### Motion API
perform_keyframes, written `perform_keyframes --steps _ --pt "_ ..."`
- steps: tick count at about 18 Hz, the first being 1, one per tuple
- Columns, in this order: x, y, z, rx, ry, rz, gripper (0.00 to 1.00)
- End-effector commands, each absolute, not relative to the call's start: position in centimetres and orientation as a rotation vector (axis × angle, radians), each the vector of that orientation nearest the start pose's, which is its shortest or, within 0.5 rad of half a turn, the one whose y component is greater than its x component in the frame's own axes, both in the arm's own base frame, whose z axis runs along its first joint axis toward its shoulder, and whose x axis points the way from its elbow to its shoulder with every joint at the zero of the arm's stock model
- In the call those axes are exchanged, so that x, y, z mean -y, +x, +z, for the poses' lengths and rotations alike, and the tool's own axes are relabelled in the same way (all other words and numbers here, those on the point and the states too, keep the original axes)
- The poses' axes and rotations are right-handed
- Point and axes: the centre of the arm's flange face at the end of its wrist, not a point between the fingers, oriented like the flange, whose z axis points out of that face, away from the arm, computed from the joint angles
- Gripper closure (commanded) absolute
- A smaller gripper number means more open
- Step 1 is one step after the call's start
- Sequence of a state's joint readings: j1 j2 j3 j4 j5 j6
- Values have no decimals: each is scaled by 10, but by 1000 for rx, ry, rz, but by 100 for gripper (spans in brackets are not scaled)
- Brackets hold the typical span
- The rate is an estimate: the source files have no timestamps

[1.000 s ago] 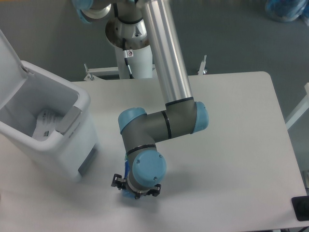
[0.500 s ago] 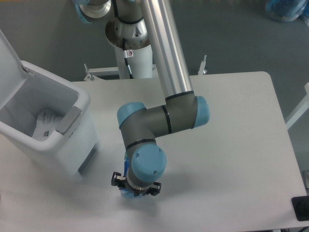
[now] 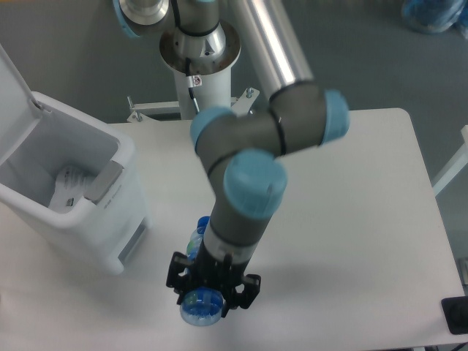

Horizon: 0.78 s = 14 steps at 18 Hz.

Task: Place the trash in the trash can
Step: 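Lift the bottle and carry it over the trash bin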

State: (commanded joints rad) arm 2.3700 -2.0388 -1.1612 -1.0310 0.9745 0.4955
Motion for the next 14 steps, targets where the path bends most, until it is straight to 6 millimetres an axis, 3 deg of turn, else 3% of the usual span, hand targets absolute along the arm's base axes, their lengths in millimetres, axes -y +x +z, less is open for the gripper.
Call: perform_keyframes --steps 7,11,14 --pt "-609 -348 584 50 -2176 -263 44" --pt "-607 -326 606 -8 -2122 -309 44" --pt "-597 -305 634 -70 -2054 -348 44"
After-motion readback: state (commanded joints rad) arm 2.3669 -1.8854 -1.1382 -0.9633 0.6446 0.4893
